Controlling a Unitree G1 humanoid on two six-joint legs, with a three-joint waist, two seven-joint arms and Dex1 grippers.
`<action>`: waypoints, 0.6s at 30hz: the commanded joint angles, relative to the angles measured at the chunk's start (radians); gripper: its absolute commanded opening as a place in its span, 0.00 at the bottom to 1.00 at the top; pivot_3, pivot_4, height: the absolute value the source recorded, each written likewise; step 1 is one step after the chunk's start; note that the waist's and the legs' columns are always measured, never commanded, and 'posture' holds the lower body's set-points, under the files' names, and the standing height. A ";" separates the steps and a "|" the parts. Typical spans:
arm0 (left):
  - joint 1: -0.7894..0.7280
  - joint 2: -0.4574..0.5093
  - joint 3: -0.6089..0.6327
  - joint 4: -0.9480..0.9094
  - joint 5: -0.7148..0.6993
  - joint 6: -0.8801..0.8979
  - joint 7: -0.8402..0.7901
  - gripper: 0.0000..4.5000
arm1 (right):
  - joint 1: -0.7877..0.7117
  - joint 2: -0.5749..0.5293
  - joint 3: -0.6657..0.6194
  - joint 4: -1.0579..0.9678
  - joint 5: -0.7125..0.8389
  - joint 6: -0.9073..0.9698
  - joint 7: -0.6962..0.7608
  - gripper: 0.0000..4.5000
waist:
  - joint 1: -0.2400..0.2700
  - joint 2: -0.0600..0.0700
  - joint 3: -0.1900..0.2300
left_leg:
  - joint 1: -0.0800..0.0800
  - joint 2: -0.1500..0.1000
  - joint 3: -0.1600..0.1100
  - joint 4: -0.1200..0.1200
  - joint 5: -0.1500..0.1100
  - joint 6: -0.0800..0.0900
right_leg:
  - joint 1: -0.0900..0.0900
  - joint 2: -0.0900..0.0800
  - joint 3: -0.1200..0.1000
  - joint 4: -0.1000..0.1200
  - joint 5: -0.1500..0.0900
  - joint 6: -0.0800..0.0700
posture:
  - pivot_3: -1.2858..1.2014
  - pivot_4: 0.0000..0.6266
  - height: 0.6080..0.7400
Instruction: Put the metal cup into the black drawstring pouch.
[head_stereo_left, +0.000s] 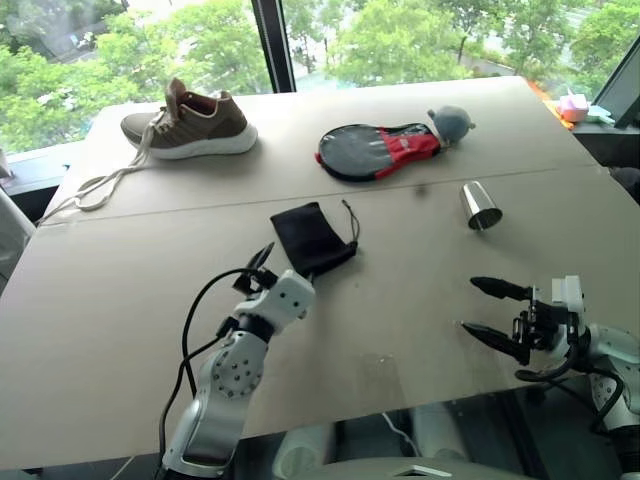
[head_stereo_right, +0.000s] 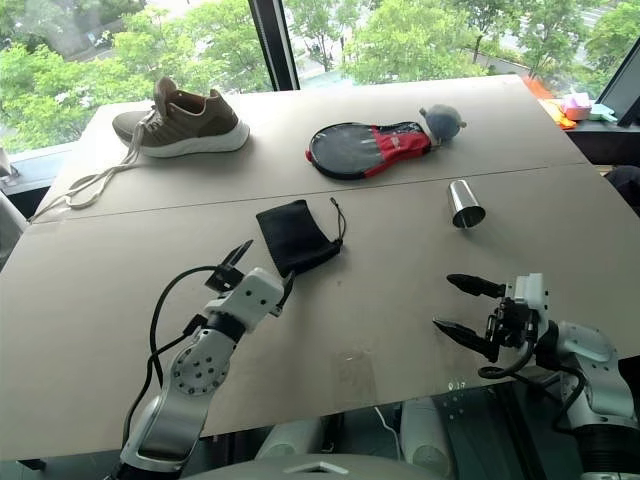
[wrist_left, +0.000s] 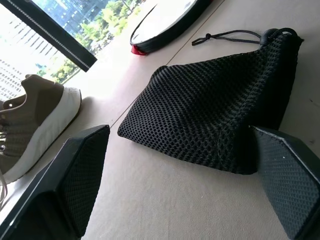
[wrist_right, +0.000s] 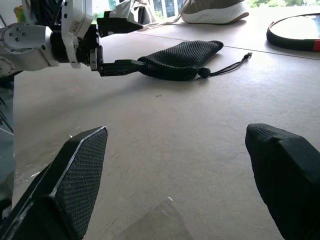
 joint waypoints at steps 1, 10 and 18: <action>-0.031 -0.003 0.004 0.021 0.030 -0.017 0.024 1.00 | 0.004 0.003 -0.028 -0.030 0.012 -0.020 -0.008 0.99 | 0.000 0.000 0.000 | 0.000 0.000 0.000 0.000 0.000 0.000 | 0.000 0.000 0.000 0.000 0.000 0.000 | 0.52 0.24 1.00; -0.106 -0.029 -0.001 0.111 -0.003 -0.010 0.002 1.00 | 0.006 0.002 -0.027 -0.036 0.013 -0.024 -0.018 0.99 | 0.000 0.000 0.000 | 0.000 0.000 0.000 0.000 0.000 0.000 | 0.000 0.000 0.000 0.000 0.000 -0.001 | 0.52 0.24 1.00; -0.154 -0.066 0.028 0.180 -0.067 0.027 -0.011 0.52 | 0.008 0.007 -0.026 -0.042 0.014 -0.027 -0.027 1.00 | 0.000 0.000 0.000 | 0.000 0.000 0.000 0.000 0.000 0.000 | 0.000 0.000 0.000 0.000 0.000 -0.001 | 0.52 0.24 1.00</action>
